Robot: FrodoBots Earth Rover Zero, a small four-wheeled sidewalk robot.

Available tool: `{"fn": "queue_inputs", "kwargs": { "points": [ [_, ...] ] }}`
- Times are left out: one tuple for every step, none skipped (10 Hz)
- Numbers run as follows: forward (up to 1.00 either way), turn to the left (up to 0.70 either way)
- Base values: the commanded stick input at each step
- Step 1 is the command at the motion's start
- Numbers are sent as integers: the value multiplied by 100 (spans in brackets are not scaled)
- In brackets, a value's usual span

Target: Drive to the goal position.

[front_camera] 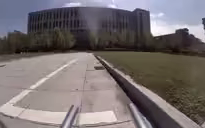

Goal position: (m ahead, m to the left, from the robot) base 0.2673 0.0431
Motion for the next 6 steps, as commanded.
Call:
{"fn": "queue_inputs", "kwargs": {
  "points": [
    [70, 0],
    [70, 0],
    [70, 0],
    [70, 0],
    [70, 0],
    [70, 0]
  ]
}}
